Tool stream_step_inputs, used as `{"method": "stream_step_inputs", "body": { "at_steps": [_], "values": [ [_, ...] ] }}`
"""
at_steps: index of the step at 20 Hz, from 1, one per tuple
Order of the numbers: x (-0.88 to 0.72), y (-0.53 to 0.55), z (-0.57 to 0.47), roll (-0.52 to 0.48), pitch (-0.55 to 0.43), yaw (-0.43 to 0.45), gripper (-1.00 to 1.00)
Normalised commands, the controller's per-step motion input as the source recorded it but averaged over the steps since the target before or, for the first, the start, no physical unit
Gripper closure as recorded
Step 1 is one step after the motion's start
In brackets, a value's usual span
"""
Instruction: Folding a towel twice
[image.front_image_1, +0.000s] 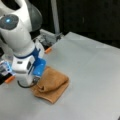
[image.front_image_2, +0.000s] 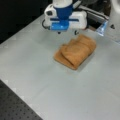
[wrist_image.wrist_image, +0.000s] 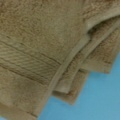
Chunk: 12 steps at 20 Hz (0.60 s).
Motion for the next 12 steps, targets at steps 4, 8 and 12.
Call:
{"method": "stream_step_inputs", "body": {
  "at_steps": [4, 8, 12],
  "values": [
    [-0.26, 0.50, -0.01, -0.042, -0.034, -0.409, -1.00],
    [-0.24, 0.54, -0.04, -0.104, -0.128, -0.431, -1.00],
    [-0.23, 0.49, -0.06, -0.101, -0.105, -0.378, -1.00]
  ]
}}
